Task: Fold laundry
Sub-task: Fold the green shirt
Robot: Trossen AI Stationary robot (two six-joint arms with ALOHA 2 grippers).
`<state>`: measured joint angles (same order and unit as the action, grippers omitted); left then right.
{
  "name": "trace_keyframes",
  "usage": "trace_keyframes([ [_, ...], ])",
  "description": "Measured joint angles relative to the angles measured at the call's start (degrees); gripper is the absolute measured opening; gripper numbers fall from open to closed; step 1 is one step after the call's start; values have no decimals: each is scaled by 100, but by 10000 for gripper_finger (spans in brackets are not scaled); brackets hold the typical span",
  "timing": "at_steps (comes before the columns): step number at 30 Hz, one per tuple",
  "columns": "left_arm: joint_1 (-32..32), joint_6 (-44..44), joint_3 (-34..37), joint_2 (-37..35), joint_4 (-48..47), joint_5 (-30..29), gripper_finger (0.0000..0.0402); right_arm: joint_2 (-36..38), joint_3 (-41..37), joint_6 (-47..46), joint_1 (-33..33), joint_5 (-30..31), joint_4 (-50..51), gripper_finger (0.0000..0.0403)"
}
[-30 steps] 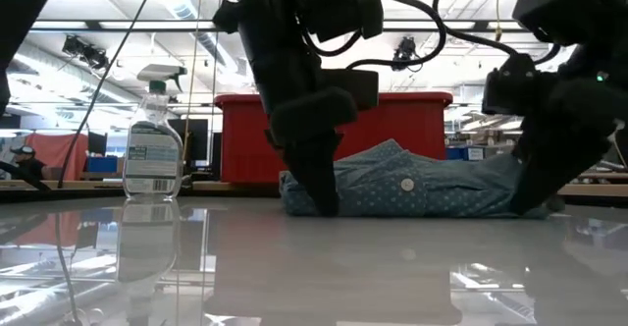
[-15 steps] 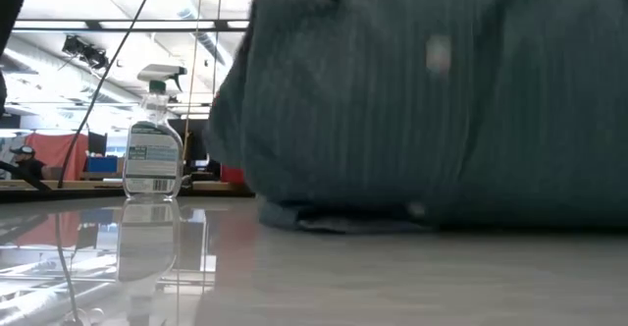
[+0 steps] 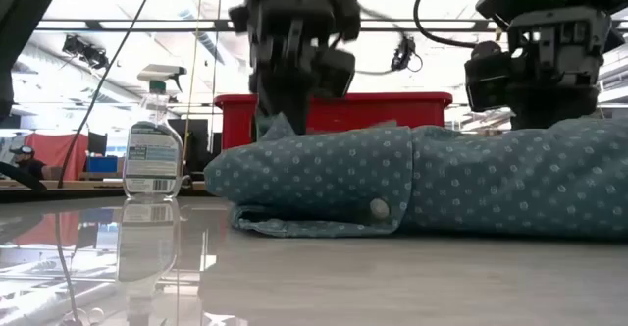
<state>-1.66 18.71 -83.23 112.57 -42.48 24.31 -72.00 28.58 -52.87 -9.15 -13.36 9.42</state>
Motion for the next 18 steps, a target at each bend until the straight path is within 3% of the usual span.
trace_keyframes([
  [5,-407,231,112,-41,347,18,28,-5,7,-275,58,258,4,75],
  [11,-663,410,-308,-172,167,178,66,676,147,-551,51,601,-39,152],
  [18,-520,719,-793,-278,37,38,100,1327,208,-316,-86,1819,-158,158],
])
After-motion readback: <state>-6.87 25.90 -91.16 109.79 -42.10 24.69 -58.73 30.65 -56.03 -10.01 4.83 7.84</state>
